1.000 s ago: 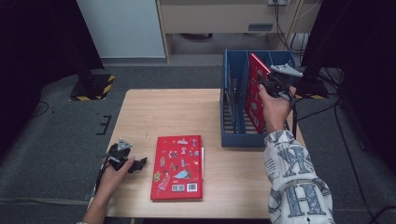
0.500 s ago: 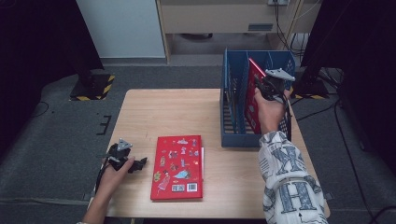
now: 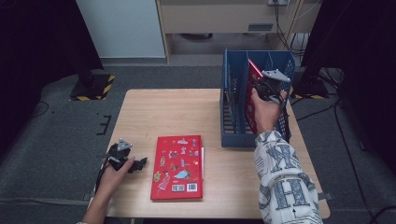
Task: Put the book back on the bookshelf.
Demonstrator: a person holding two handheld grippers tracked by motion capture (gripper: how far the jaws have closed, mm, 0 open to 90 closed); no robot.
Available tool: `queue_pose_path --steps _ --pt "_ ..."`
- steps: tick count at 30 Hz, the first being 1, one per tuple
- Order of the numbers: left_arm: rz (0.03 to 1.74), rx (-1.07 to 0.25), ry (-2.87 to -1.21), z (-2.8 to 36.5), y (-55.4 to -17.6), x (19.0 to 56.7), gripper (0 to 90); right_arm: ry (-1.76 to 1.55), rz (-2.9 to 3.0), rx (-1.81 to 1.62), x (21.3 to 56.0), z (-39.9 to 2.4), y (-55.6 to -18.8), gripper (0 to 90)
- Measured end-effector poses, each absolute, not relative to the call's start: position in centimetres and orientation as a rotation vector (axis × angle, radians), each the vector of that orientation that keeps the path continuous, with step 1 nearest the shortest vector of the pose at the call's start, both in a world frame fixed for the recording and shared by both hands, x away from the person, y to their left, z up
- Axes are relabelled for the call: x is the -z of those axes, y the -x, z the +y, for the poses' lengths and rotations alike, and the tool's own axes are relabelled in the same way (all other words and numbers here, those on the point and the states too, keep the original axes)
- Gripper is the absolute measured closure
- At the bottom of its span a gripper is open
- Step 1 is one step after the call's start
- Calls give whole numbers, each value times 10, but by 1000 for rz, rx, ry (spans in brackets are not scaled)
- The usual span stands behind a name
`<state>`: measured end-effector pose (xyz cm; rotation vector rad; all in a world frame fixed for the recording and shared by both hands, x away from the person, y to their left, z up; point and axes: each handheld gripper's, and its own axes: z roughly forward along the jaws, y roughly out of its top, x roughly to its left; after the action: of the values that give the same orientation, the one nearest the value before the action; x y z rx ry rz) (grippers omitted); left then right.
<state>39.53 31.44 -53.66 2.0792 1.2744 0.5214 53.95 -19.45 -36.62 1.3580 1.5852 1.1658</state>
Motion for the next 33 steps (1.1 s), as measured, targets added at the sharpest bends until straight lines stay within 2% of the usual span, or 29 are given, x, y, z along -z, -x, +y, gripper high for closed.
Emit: queue_pose_path --steps 18,33 --pt "1274 -521 -2080 314 -395 537 0 -1382 1556 -1188 372 -197 -545 792" --pt "1273 -521 -2080 314 -395 537 0 -1456 1612 -1137 374 -202 -532 783"
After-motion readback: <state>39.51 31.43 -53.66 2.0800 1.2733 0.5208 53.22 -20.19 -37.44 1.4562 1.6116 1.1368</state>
